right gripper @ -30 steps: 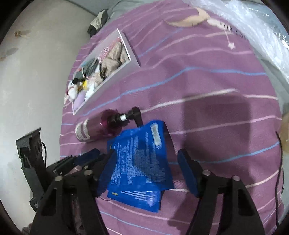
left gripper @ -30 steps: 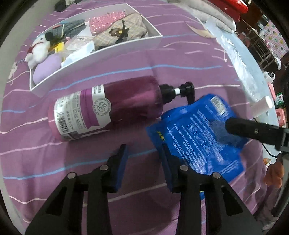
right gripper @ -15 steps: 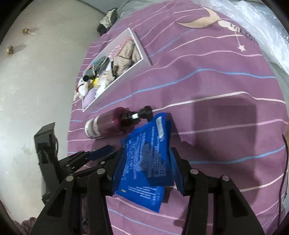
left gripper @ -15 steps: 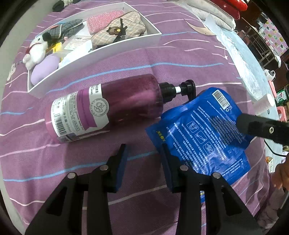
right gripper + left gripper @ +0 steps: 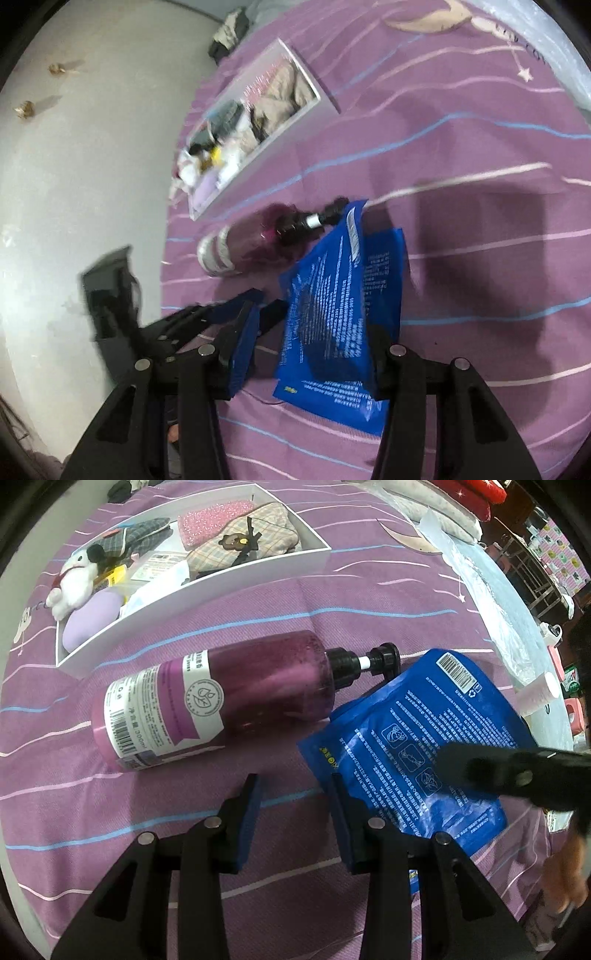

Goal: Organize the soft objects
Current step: 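Grasp the upper blue packet edge with the right gripper, then grasp the second blue packet with the left gripper while the right holds the first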

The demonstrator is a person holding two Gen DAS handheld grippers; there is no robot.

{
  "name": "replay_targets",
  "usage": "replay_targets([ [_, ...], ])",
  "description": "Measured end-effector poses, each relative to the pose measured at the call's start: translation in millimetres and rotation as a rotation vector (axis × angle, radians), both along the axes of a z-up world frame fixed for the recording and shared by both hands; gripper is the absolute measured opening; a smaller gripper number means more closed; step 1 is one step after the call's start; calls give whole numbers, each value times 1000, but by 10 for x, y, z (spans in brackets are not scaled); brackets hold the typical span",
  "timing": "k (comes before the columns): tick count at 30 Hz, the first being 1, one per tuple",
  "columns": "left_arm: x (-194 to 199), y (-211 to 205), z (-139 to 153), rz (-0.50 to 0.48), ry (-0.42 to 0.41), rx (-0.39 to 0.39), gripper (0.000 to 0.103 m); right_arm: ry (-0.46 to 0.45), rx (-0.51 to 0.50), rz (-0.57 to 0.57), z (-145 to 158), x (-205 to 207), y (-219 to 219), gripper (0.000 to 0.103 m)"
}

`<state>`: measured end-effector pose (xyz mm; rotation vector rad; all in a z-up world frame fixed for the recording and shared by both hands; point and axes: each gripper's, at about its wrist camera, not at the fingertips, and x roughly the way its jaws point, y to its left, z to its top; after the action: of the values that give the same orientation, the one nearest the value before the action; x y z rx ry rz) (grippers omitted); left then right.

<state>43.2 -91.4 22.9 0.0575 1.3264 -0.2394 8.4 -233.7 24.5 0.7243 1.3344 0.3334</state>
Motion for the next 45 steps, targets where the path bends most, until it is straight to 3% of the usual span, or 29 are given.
replay_targets([
  [7,-1,22,15,4,3,-18,39,22,-34,-50,-26,-26,10,48],
  [8,-2,23,18,4,4,-18,39,21,-51,-49,-11,-36,-10,44],
  [9,-3,23,19,4,5,-19,39,18,-70,-47,2,-43,-14,30],
  [12,-13,23,27,0,6,-15,39,-2,-124,-29,51,-70,-11,11],
  [16,-24,39,59,-3,9,-29,39,-38,-148,-20,156,-99,3,6],
  [23,-59,52,229,-23,-29,-128,40,-120,-198,-79,514,-212,-218,2],
  [26,-79,-9,260,-40,-15,-183,54,-142,-231,-110,623,-258,-338,2],
  [29,-59,-111,225,-46,52,-259,62,-145,-237,-131,667,-303,-449,2],
  [34,100,-333,60,-11,220,-309,69,-128,-292,-167,633,-348,-596,2],
  [39,309,-532,-34,82,307,-309,81,-115,-344,-214,540,-434,-811,2],
  [42,405,-639,-114,145,356,-307,94,-107,-332,-231,477,-497,-912,2],
  [45,439,-738,-200,190,388,-227,98,-99,-314,-237,401,-542,-953,2],
])
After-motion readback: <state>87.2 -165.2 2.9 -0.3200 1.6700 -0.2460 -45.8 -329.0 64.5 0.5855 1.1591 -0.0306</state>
